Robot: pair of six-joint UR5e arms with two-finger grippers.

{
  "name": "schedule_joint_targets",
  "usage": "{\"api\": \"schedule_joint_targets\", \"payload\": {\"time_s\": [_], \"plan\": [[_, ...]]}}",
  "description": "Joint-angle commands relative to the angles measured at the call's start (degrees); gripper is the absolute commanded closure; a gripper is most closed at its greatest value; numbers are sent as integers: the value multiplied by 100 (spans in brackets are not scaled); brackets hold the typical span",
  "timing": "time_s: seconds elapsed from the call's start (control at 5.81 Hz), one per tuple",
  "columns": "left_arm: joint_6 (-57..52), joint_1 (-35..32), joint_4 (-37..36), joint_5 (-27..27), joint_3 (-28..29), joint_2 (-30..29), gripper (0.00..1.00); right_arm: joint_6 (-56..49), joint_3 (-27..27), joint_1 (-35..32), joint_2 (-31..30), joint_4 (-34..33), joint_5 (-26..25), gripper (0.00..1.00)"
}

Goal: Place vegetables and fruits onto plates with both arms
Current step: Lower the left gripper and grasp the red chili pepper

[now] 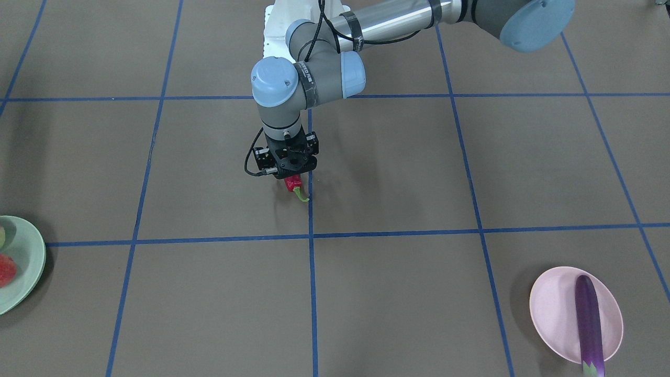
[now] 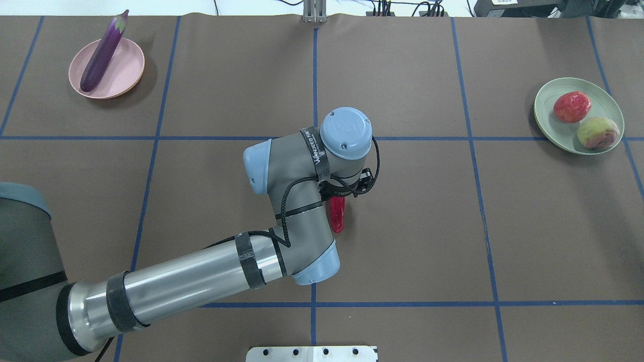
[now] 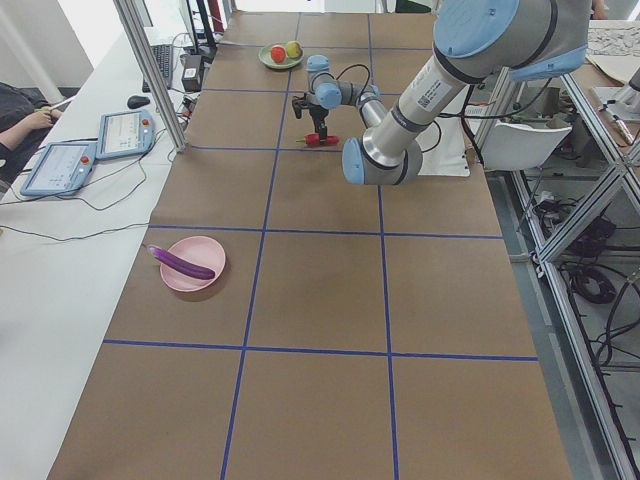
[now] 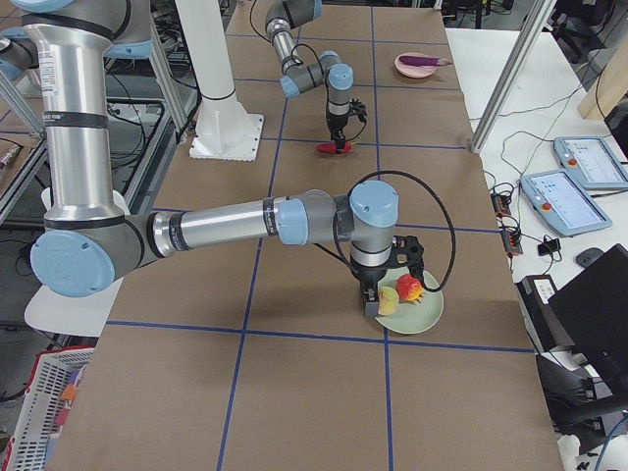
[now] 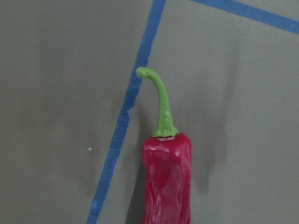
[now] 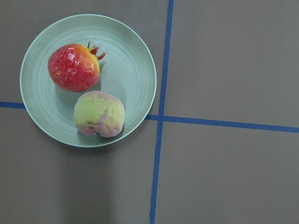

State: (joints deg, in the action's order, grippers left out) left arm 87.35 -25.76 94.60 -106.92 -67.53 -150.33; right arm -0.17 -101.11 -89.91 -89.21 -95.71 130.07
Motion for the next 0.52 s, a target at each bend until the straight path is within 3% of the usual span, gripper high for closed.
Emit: {"api": "schedule_joint_targets", "payload": {"time_s": [0.0,0.17,0.34], "plan": [[-7,27,15,49,29,-5,64,8,-23,0,0,0,1,0],[-103,19,6,49,20,-31,100,8,-23,0,0,0,-8,0],[-687,-103,-81,-3,-67,-31,100,8,-23,0,0,-9,-8,0]]}}
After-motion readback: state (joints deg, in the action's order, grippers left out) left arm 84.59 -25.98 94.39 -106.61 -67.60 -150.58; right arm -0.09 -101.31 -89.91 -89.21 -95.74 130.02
